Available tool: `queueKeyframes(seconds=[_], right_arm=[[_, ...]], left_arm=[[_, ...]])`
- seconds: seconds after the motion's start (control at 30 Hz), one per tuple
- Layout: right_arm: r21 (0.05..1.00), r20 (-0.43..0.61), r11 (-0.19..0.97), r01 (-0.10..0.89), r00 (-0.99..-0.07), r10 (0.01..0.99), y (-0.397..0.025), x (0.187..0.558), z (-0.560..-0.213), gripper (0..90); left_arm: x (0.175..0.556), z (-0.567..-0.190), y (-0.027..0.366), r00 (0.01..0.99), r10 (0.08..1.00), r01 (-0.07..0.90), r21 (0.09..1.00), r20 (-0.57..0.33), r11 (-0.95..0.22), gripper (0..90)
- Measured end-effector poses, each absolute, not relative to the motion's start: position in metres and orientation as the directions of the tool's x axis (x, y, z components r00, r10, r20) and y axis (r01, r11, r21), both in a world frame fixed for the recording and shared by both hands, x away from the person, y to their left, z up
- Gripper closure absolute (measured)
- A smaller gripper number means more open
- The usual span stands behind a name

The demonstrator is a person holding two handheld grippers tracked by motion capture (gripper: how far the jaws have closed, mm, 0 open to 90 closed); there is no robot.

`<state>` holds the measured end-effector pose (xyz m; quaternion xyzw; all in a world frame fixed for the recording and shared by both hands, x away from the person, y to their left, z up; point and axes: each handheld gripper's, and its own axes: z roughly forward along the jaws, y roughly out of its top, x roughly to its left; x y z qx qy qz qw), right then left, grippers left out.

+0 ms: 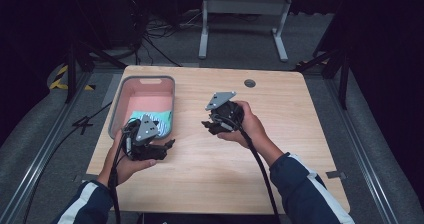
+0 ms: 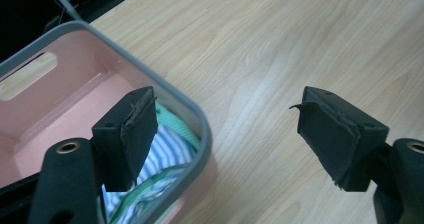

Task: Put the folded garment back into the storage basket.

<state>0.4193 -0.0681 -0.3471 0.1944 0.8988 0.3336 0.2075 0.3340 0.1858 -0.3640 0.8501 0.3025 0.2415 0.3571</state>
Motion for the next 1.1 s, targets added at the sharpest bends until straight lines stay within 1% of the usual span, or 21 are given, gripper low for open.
queueKeyframes(seconds=[0.13, 0.27, 0.5, 0.67, 0.73, 0.9, 1.1], right_arm=[[0.667, -0.249, 0.713, 0.215, -0.838, 0.485, -0.081, 0.414, -0.350, 39.0], [0.661, -0.262, 0.720, 0.212, -0.833, 0.486, -0.092, 0.409, -0.353, 37.0], [0.653, -0.275, 0.725, 0.221, -0.822, 0.499, -0.112, 0.400, -0.363, 33.4], [0.653, -0.282, 0.723, 0.227, -0.813, 0.510, -0.127, 0.395, -0.369, 32.2], [0.649, -0.280, 0.723, 0.238, -0.809, 0.517, -0.132, 0.391, -0.372, 32.0], [0.649, -0.282, 0.722, 0.240, -0.805, 0.521, -0.146, 0.386, -0.378, 31.6], [0.649, -0.273, 0.713, 0.266, -0.793, 0.545, -0.165, 0.380, -0.387, 31.5]], left_arm=[[0.330, -0.369, 0.176, 0.721, 0.659, 0.323, 0.738, 0.214, -0.593, 18.5], [0.325, -0.374, 0.165, 0.751, 0.622, 0.297, 0.727, 0.224, -0.619, 17.4], [0.321, -0.386, 0.151, 0.776, 0.586, 0.275, 0.712, 0.232, -0.646, 17.4], [0.319, -0.396, 0.140, 0.793, 0.552, 0.256, 0.681, 0.258, -0.687, 17.5], [0.319, -0.400, 0.137, 0.803, 0.542, 0.256, 0.676, 0.249, -0.691, 17.7], [0.318, -0.411, 0.131, 0.816, 0.516, 0.240, 0.660, 0.260, -0.712, 17.7], [0.317, -0.424, 0.127, 0.832, 0.502, 0.247, 0.651, 0.238, -0.718, 17.7]])
